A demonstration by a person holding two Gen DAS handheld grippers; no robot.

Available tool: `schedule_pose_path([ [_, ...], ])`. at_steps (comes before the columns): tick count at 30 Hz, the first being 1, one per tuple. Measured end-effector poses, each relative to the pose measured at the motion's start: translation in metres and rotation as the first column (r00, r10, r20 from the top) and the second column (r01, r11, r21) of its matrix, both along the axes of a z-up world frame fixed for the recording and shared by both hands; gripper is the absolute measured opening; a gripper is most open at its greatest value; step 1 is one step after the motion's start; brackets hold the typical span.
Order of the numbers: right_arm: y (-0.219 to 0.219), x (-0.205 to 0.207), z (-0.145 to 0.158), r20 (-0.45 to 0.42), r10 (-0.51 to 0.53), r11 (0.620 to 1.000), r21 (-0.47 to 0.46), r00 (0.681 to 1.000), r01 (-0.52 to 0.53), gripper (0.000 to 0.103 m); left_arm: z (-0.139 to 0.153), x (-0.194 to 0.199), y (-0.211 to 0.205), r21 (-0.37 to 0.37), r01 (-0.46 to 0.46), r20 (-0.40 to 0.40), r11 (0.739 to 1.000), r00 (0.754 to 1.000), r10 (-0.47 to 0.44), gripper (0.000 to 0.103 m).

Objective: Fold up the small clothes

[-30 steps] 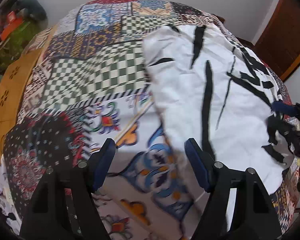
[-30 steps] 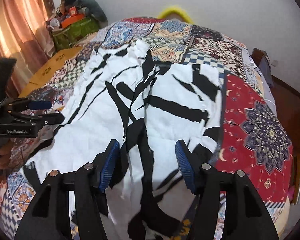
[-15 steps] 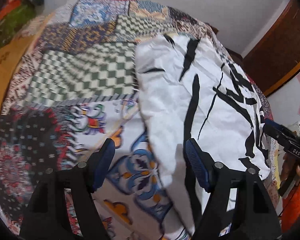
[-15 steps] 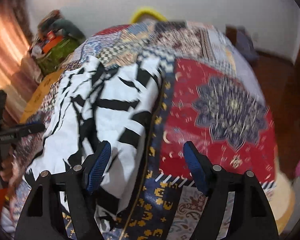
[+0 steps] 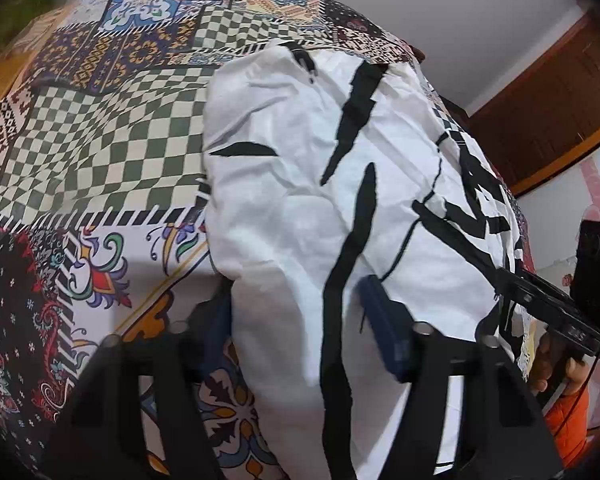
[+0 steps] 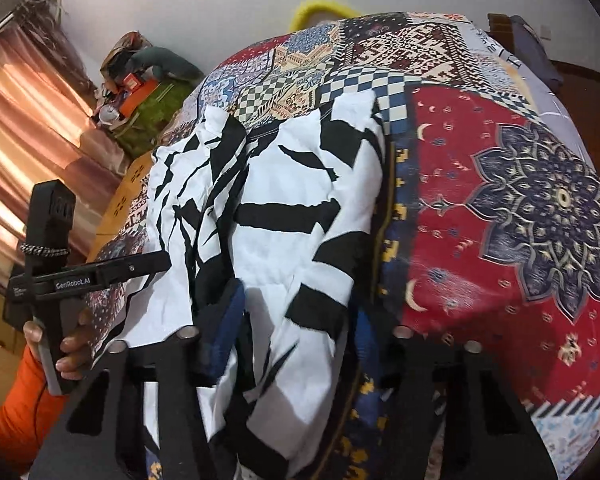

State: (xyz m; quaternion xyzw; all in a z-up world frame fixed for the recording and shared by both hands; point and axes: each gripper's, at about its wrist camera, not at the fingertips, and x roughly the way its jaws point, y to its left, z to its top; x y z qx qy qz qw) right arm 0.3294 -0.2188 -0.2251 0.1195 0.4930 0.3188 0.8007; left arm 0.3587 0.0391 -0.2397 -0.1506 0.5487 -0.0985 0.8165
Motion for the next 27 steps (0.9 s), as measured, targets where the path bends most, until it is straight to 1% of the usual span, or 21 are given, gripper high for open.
schedule_pose_path([
  [1,0.001,0.001,-0.001,-0.003,0.001,1.0,0.001,1.0,-0.001,0.024,0.001,0.0,-0.002,-0.009,0.009,0.002,1.0,1.0,-0.009,0.049],
  [2,0.003,0.002,-0.001,-0.01,0.002,1.0,0.007,1.0,-0.002,0.02,0.0,0.001,-0.002,-0.015,0.015,0.002,1.0,1.0,-0.015,0.042],
  [4,0.004,0.003,-0.002,-0.026,0.006,1.0,0.027,1.0,-0.005,0.012,0.002,0.0,-0.002,0.0,0.016,0.015,1.0,1.0,-0.016,0.035],
  [6,0.005,-0.001,0.003,-0.011,0.007,0.999,0.031,1.0,-0.007,0.009,0.006,-0.003,-0.004,0.029,0.016,0.032,0.999,0.999,-0.017,0.021],
  [9,0.006,-0.004,0.013,0.02,0.009,0.999,0.033,1.0,-0.009,0.008,0.014,-0.009,-0.005,0.056,0.012,0.063,0.998,0.998,-0.016,0.014],
  [13,0.009,-0.012,0.033,0.056,0.021,0.998,0.061,0.998,-0.025,0.007,0.036,-0.022,-0.009,0.111,0.018,0.131,0.994,0.991,-0.032,0.011],
  [15,0.014,-0.018,0.047,0.087,0.027,0.997,0.063,0.996,-0.033,0.007,0.055,-0.032,-0.013,0.143,0.016,0.182,0.99,0.982,-0.042,0.009],
  [18,0.019,-0.026,0.063,0.129,0.034,0.997,0.068,0.991,-0.043,0.007,0.082,-0.047,-0.013,0.173,0.009,0.248,0.985,0.967,-0.052,0.009],
  [22,0.03,-0.039,0.088,0.187,0.04,0.995,0.085,0.982,-0.057,0.007,0.112,-0.065,-0.006,0.184,-0.01,0.311,0.983,0.949,-0.049,0.008],
  [24,0.036,-0.045,0.101,0.21,0.041,0.993,0.102,0.977,-0.063,0.007,0.127,-0.075,0.004,0.182,-0.029,0.34,0.983,0.94,-0.035,0.008],
  [27,0.049,-0.053,0.116,0.237,0.051,0.99,0.117,0.97,-0.08,0.007,0.143,-0.087,0.022,0.175,-0.059,0.367,0.983,0.93,-0.01,0.008],
])
